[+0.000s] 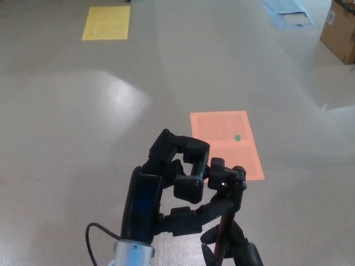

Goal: A phone stand is kept on the floor and the robot uses both its hands to grab it and uses its left hand to extend the phone stand by pulling it upwards

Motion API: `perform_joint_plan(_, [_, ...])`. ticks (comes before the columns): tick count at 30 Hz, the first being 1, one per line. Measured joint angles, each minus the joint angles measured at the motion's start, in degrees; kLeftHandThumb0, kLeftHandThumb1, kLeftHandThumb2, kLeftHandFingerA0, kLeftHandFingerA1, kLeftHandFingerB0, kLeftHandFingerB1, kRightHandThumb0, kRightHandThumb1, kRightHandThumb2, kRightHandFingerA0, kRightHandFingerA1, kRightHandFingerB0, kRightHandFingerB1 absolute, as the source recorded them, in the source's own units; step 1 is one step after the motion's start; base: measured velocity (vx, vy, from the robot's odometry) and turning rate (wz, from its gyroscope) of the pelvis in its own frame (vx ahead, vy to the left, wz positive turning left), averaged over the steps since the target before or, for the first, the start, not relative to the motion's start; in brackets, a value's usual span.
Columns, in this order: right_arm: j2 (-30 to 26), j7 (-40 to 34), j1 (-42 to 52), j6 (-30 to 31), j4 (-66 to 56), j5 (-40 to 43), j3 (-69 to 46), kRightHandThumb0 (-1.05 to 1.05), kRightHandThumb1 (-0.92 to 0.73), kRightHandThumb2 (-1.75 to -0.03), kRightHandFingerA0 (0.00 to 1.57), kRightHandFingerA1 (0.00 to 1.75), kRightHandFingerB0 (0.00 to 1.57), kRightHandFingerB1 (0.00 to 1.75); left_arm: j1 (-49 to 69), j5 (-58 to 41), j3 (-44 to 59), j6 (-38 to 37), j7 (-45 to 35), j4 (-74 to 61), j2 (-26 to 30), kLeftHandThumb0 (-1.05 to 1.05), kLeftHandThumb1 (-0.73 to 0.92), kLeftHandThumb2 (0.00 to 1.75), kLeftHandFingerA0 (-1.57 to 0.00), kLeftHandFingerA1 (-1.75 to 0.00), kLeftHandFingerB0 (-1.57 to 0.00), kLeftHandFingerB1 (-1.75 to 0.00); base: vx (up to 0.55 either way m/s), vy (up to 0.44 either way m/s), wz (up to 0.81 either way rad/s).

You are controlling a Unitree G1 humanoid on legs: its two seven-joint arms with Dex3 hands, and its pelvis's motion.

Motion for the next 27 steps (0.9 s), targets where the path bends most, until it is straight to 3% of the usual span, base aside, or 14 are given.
perform_joint_plan(3, [0.0,-0.4,-0.3,-1.2,1.1,0.3,-0.1,-0.54,-0.92,-0.74,1.26,1.75,1.10,1.75,-0.2,0.5,-0.5,0.5,0.1,-1.2,0.1,-0.26,0.77,0.57,-0.74,-1.75,-0.53,-1.75,0.00,0.000,0.00])
perform_joint_plan(4, [0.0,-0.6,-0.4,-1.4,1.3,0.3,-0.1,-0.54,-0.92,-0.75,1.27,1.75,1.12,1.75,-0.4,0.7,-0.6,0.7,0.1,-1.6,0.1,-0.39,0.58,0.84,-1.09,-1.44,-0.84,-1.30,0.00,0.000,0.00])
perform_joint_plan(6, [0.0,-1.2,-0.8,-2.0,1.8,0.4,-0.3,-0.49,-0.92,-0.69,1.28,1.75,1.11,1.75,-2.6,1.5,-0.9,1.1,0.1,-3.2,0.3,-0.38,0.57,0.85,-1.13,-1.45,-0.86,-1.30,0.00,0.000,0.00])
perform_joint_plan(7, [0.0,-1.4,-0.9,-2.2,2.0,0.4,-0.4,-0.49,-0.92,-0.69,1.28,1.75,1.11,1.75,-3.6,1.8,-1.0,1.3,0.1,-3.9,0.3,-0.38,0.57,0.85,-1.13,-1.45,-0.86,-1.30,0.00,0.000,0.00])
perform_joint_plan(8, [0.0,-1.7,-1.1,-2.4,2.2,0.5,-0.5,-0.48,-0.92,-0.69,1.28,1.75,1.11,1.75,-5.0,2.3,-1.0,1.8,0.1,-5.1,0.2,-0.23,0.73,0.59,-0.79,-1.75,-0.52,-1.75,0.00,0.000,0.00])
perform_joint_plan(9, [0.0,-1.8,-1.2,-2.5,2.3,0.5,-0.6,-0.71,-0.74,-0.94,1.43,1.75,1.25,1.66,-6.0,2.5,-1.1,2.2,0.1,-6.1,0.2,-0.21,0.70,0.60,-0.84,-1.75,-0.58,-1.75,0.00,0.000,0.00])
perform_joint_plan(17, [0.0,-3.5,-2.4,-3.5,3.7,0.5,-1.5,-0.74,-0.69,-0.90,1.39,1.75,1.24,1.67,-18.2,2.9,-0.6,6.8,-1.5,-10.8,-0.9,-0.25,0.68,0.60,-0.94,-1.75,-0.66,-1.75,0.00,0.000,0.00])
perform_joint_plan(27, [0.0,-4.9,-3.2,-4.7,4.9,0.5,-1.9,-0.72,-0.69,-0.90,1.42,1.75,1.25,1.67,-31.7,2.9,1.4,12.0,-3.5,-11.7,-1.1,-0.24,0.67,0.59,-0.95,-1.75,-0.69,-1.75,0.00,0.000,0.00])
